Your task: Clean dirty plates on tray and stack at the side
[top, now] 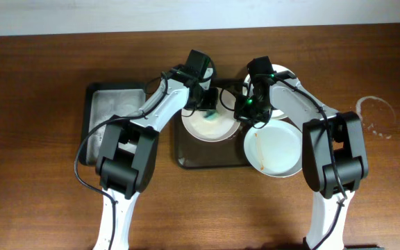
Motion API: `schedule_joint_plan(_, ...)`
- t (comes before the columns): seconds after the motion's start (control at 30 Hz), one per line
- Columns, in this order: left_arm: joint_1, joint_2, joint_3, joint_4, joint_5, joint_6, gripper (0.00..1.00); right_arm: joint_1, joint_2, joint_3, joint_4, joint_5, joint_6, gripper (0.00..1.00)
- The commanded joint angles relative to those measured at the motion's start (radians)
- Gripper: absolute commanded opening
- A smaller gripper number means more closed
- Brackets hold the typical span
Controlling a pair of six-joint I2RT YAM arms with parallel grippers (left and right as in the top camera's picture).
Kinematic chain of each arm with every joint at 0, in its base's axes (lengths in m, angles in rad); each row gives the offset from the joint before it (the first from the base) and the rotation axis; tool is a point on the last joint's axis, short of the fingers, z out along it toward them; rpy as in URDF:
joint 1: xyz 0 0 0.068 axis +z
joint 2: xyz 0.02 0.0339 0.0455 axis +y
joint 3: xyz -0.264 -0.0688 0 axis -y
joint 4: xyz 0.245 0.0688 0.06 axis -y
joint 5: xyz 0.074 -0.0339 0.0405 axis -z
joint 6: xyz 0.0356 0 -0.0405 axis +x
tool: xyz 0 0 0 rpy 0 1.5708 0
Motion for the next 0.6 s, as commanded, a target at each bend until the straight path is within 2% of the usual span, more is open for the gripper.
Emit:
schedule_joint_plan(0.0,0.027,0.034,-0.008,0.058,-0.282,-0.095,0.01,-0.001,0.003,-0.006,-0.008,0.020,-0.001,0.04)
schedule_joint_plan(0.13,0.024,0.034,-0.008,0.037,-0.383,-0.095,0.01,-0.001,0.003,-0.006,-0.007,0.021,0.000,0.04)
schedule_joint_plan(0.3,0.023,0.034,-0.008,-0.118,-0.366,-0.095,0.01,-0.001,0.003,-0.006,-0.007,0.021,-0.001,0.04)
schedule_joint_plan(0.43,0.023,0.034,-0.008,-0.294,-0.151,-0.048,0.01,-0.001,0.003,-0.006,-0.006,0.020,0.000,0.04)
schedule_joint_plan(0.57,0.010,0.034,-0.008,-0.301,0.010,-0.002,0.01,-0.001,0.003,-0.006,-0.003,0.002,-0.001,0.04)
